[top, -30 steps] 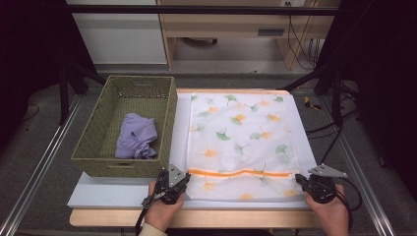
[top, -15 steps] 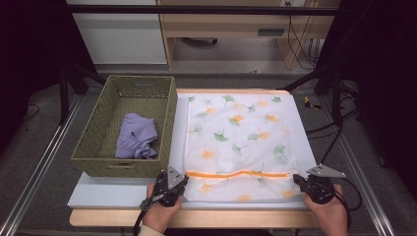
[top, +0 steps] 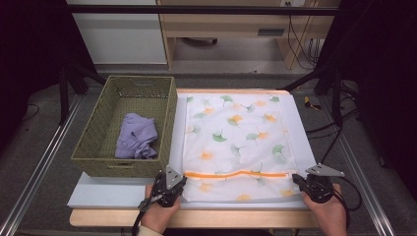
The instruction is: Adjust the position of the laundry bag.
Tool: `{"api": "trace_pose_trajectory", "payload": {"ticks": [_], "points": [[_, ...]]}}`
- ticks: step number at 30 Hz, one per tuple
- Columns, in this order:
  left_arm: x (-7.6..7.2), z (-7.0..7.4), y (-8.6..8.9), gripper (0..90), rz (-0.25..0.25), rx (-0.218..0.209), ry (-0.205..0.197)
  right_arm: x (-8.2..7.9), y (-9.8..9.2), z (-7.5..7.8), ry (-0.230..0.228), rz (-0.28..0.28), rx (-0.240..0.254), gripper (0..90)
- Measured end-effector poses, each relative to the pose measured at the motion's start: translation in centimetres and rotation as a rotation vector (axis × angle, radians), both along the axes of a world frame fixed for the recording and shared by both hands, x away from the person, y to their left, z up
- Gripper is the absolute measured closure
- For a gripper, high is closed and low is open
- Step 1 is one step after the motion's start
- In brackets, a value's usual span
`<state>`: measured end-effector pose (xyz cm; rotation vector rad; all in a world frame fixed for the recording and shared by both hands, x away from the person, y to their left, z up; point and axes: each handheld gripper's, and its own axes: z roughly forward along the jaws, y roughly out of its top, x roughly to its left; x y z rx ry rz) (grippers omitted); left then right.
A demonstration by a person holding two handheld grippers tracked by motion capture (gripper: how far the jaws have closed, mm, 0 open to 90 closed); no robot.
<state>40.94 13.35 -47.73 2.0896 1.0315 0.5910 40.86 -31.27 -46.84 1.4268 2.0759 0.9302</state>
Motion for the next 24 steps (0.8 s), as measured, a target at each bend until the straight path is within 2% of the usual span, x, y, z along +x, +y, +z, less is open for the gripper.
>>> {"api": "trace_pose_trajectory", "payload": {"ticks": [7,8,14,24], "points": [[0.02,-0.1,-0.04,87.9,-0.001,-0.005,-0.007,-0.25,-0.1,0.24,-0.024,-0.007,-0.013,90.0],[0.03,-0.09,-0.04,87.8,-0.001,-0.005,-0.009,-0.37,-0.16,0.37,-0.023,-0.013,-0.002,90.0],[0.07,-0.12,-0.1,87.6,-0.001,-0.005,-0.012,-0.42,-0.4,0.37,-0.027,-0.026,-0.005,90.0],[0.41,-0.01,0.17,87.0,0.007,-0.006,-0.017,-0.71,-0.48,0.49,-0.026,-0.024,0.007,90.0]]}}
